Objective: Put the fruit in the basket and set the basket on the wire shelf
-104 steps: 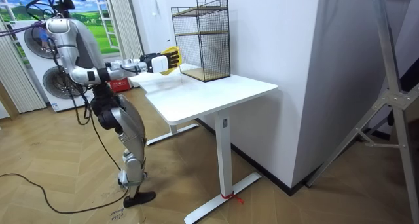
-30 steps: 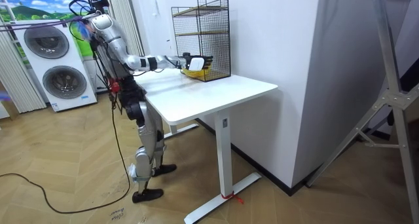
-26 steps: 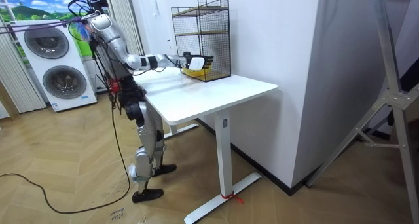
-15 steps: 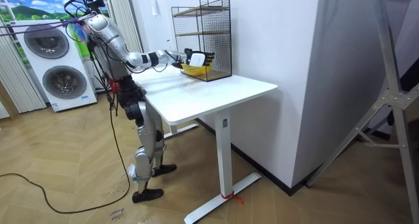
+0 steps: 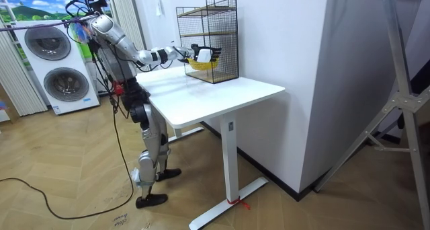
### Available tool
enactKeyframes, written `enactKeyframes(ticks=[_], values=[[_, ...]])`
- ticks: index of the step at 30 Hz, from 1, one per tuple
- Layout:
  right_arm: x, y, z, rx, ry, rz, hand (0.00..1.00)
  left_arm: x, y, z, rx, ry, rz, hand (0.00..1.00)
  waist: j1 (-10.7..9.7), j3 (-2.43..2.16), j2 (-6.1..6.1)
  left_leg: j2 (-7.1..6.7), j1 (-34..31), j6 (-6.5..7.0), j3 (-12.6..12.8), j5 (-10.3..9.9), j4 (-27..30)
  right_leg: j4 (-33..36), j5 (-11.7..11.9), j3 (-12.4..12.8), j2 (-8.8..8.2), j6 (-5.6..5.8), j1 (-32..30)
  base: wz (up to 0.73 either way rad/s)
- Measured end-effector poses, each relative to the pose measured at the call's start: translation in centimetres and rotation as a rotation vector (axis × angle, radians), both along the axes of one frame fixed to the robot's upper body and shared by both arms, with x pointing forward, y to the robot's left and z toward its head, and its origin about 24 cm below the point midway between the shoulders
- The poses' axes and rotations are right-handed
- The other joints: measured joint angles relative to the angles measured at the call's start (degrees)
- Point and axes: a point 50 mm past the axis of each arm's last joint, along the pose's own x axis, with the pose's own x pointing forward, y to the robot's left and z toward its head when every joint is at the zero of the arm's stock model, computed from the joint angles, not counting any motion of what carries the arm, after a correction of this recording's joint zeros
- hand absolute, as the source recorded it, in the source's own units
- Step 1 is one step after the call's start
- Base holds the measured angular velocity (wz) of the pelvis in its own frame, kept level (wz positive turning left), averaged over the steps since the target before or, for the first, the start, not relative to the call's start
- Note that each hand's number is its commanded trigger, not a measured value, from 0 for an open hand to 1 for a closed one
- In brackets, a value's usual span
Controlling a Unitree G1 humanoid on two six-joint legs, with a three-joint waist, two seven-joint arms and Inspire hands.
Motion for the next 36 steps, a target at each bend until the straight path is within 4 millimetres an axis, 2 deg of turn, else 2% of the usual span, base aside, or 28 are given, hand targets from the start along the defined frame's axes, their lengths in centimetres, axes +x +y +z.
enactKeyframes(ticks=[2,9,13,22,28,36], values=[[-0.1,-0.1,-0.6,0.009,0.033,-0.009,0.0,-0.1,-0.1,-0.4,-0.008,0.021,-0.001,0.0,-0.1,0.1,0.33,-0.1,-0.3,-0.02,-0.5,0.0,0.1,-0.3,0.0,-0.6,0.09,0.03,0.2,0.12],[-0.2,-0.1,-1.0,0.009,0.051,-0.016,0.0,-0.2,-0.2,-0.7,0.006,0.041,0.005,0.0,-0.2,0.09,0.4,-0.23,0.4,-0.06,-0.6,0.0,-0.1,-0.6,0.0,-0.7,0.05,0.04,0.9,0.02],[-0.3,-0.4,-1.9,-0.007,0.083,-0.02,0.0,-0.2,-0.1,-0.9,0.014,0.046,0.011,0.0,-0.3,0.11,0.44,-0.24,1.1,-0.07,-0.6,0.0,-0.2,-0.9,0.1,-0.7,0.11,0.04,1.6,0.0],[-0.8,-1.4,-3.7,-0.073,0.129,-0.001,0.0,-0.2,-0.2,-0.9,0.043,0.034,-0.022,0.0,-2.1,0.12,0.68,-0.19,1.1,-0.08,-0.9,0.0,0.3,-1.3,0.3,-1.4,0.25,-0.03,2.2,0.02],[-1.1,-1.9,-4.2,-0.126,0.117,0.051,0.0,-0.6,0.2,-2.4,0.053,0.079,-0.043,0.0,-2.6,0.09,1.22,-0.22,1.7,-0.07,-1.0,0.0,0.0,-1.3,0.3,-1.4,0.25,-0.03,3.0,0.0],[-1.5,-2.3,-5.3,-0.158,0.147,0.093,0.0,-1.3,1.2,-3.7,0.091,0.121,-0.047,0.0,-3.4,-0.3,2.29,-0.27,2.2,-0.1,-0.9,0.1,-0.3,-1.3,0.3,-1.1,0.22,-0.02,3.2,-0.01]])
